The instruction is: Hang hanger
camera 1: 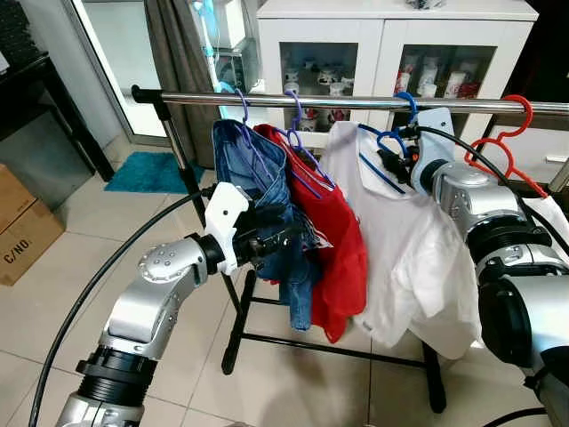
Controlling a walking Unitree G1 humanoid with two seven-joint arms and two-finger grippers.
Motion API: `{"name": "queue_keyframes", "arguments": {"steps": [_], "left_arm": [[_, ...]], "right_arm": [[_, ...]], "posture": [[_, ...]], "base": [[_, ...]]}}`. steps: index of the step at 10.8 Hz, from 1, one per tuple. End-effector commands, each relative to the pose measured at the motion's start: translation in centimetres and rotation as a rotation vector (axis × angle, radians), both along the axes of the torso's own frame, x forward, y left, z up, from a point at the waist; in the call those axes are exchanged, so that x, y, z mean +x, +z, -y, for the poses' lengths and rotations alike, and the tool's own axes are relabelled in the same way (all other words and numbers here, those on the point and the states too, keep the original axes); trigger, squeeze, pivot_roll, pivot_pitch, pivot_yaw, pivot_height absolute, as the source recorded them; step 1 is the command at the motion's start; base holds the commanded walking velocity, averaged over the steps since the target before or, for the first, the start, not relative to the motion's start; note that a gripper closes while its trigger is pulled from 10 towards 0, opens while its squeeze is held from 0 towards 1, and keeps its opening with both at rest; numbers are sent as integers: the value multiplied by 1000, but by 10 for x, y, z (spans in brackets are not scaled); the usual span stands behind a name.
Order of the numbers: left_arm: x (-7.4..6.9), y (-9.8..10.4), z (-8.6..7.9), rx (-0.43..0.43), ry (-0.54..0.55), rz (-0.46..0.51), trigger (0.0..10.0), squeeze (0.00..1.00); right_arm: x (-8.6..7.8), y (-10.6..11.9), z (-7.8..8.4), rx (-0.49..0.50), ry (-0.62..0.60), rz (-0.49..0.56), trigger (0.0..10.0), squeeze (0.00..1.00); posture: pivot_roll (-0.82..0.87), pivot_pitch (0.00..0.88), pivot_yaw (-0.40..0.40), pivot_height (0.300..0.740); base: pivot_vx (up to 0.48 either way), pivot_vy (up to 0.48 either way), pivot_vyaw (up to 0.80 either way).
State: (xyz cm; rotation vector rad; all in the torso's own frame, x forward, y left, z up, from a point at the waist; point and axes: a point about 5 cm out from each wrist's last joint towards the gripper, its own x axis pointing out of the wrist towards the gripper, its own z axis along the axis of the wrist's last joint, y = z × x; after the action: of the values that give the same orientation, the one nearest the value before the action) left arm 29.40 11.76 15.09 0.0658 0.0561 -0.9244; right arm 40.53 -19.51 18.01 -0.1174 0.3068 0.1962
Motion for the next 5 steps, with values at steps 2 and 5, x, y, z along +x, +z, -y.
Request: {"name": "queue_keyframes", "arguments": {"steps": [2,5], "left_arm": [[1,3,0,3,-20,6,10000,0],[0,3,2,-2,-25,6,10000,0]], "right_arm": [[2,5,-2,15,-1,-4,0,0],[1,3,-2,16,9,-10,0,0]], "posture": [[-139,0,105,740],[-141,0,102,740]], "base": [[0,0,0],[0,0,0]]}}
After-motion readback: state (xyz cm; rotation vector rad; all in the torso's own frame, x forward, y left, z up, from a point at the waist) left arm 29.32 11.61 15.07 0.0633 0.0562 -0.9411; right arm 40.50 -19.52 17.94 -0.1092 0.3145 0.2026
